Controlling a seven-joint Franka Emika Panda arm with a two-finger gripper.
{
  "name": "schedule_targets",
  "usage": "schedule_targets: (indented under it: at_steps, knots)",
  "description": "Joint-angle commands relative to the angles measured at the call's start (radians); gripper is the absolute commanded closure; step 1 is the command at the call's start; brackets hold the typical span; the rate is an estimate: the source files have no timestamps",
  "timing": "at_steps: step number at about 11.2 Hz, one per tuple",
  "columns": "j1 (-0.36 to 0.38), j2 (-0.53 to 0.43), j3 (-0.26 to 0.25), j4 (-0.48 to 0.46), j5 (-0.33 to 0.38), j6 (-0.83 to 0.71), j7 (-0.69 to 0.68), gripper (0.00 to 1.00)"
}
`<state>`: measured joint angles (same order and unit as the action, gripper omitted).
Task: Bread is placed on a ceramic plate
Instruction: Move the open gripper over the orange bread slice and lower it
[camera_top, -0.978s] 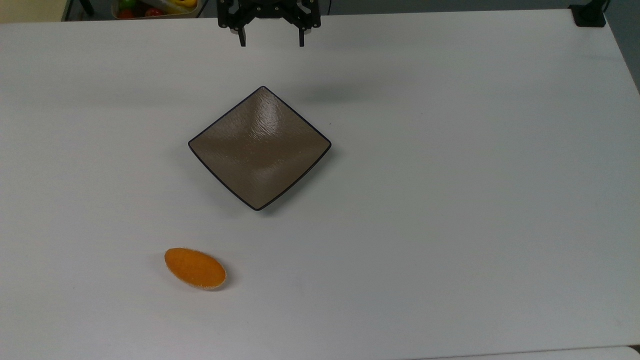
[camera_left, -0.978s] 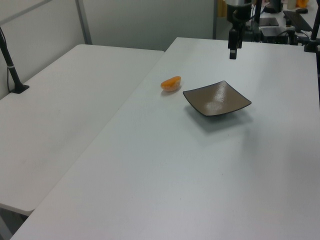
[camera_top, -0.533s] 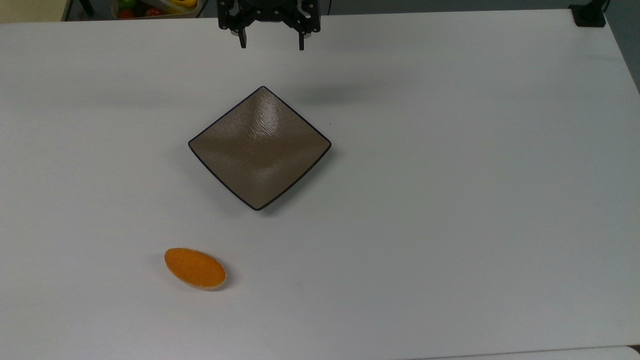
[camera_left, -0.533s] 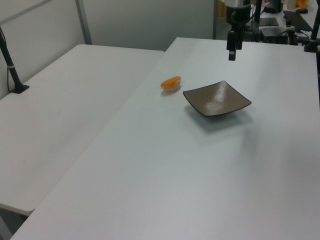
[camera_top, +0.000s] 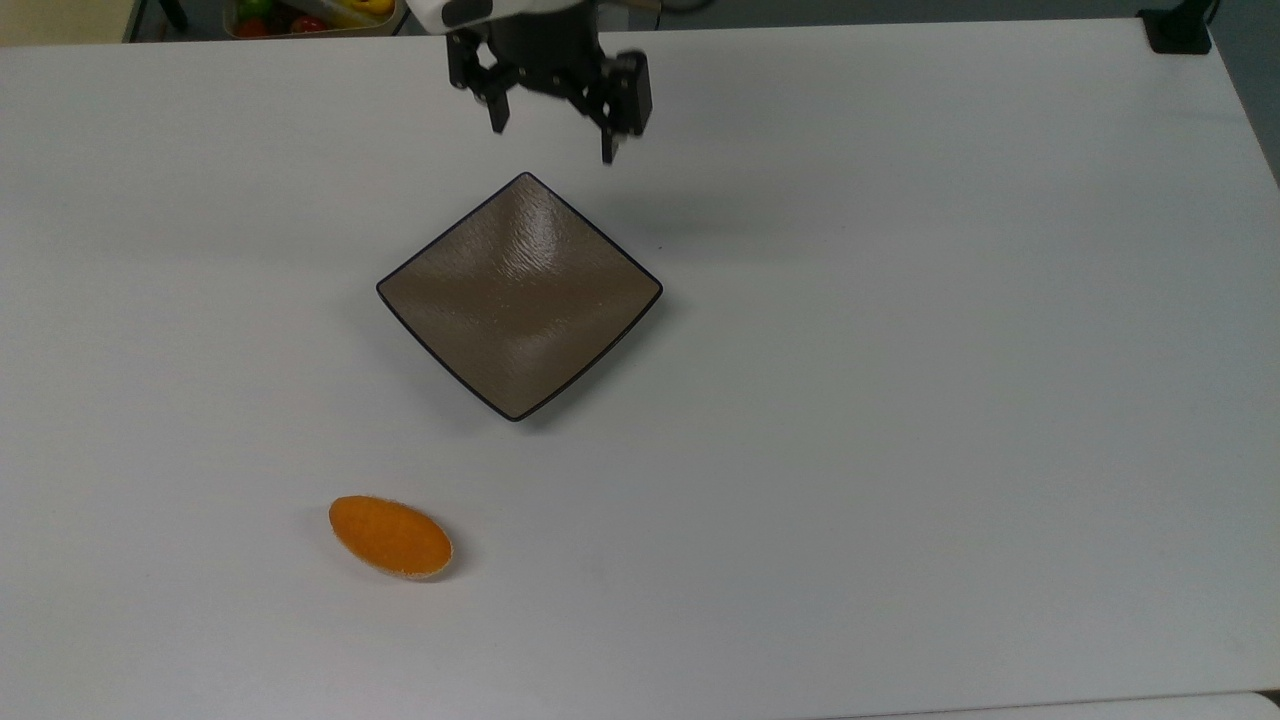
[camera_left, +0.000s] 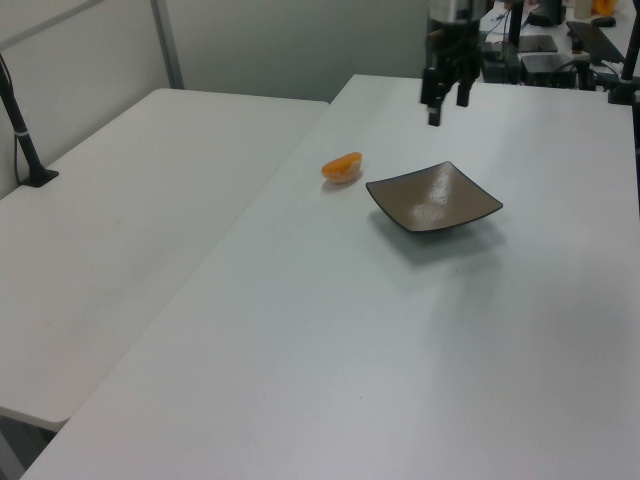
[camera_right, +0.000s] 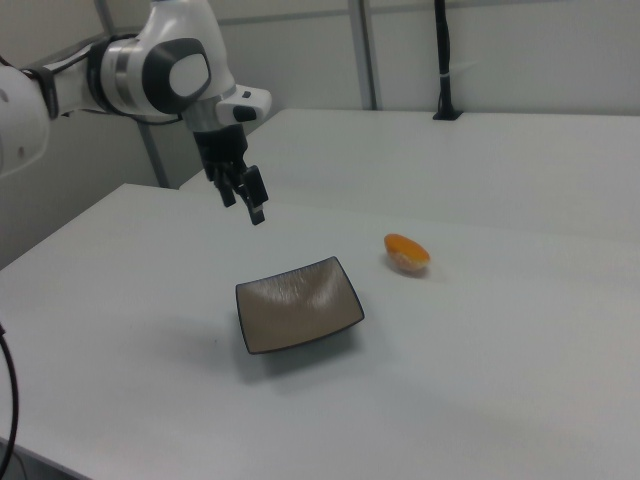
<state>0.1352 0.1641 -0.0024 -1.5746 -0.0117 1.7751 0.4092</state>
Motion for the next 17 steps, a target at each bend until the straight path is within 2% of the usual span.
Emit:
schedule_targets:
  at_steps: [1, 6, 9, 11, 13, 15, 17]
  knots:
    - [-0.011, 0.109, 0.012, 0.084, -0.005, 0.152, 0.297, 0.00]
    - [-0.080, 0.242, -0.007, 0.175, -0.007, 0.363, 0.675, 0.00]
    - [-0.095, 0.371, -0.036, 0.199, -0.011, 0.623, 0.854, 0.00]
    - [-0.092, 0.452, -0.077, 0.208, -0.011, 0.764, 0.952, 0.00]
    - [-0.083, 0.535, -0.116, 0.243, -0.010, 0.803, 1.017, 0.00]
    - [-0.083, 0.595, -0.140, 0.263, -0.010, 0.904, 1.042, 0.00]
    - [-0.082, 0.632, -0.146, 0.265, -0.010, 0.955, 1.040, 0.00]
